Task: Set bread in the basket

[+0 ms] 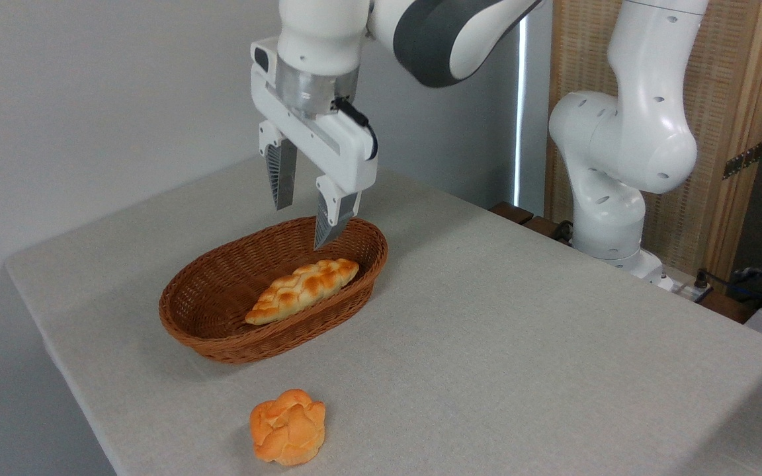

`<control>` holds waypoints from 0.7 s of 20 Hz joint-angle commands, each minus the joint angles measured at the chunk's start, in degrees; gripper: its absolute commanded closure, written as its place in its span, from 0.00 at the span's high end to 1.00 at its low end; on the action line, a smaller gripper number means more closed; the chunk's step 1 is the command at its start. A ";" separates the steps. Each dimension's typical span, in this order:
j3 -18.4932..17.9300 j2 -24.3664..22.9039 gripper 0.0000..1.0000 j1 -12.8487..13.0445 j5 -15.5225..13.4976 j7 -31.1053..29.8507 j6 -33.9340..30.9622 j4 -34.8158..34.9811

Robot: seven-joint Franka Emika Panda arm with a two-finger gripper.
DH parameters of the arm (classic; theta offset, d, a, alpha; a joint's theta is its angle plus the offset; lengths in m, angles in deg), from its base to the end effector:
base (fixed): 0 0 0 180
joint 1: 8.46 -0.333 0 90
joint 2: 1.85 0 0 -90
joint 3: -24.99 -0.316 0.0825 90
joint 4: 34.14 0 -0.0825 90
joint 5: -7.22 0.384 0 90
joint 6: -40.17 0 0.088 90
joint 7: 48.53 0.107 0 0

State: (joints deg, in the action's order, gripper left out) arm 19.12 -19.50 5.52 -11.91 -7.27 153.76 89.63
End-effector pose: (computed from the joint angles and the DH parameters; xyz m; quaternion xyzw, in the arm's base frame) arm 0.4699 -0.0836 0.5403 0.9150 -0.3598 0.1086 0.1468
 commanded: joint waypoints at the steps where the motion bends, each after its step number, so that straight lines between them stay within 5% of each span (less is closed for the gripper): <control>1: -5.80 0.16 1.00 3.76 3.91 -0.39 -6.87 -6.67; 8: -8.45 8.23 1.00 3.34 11.48 -0.12 -16.91 -21.97; 12: -7.40 12.80 1.00 2.64 11.66 -1.70 -17.35 -27.77; 14: -1.72 14.83 1.00 -3.49 11.57 -2.76 -19.54 -30.59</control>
State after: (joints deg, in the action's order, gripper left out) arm 11.97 -8.65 7.80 -1.28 -7.99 138.76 65.46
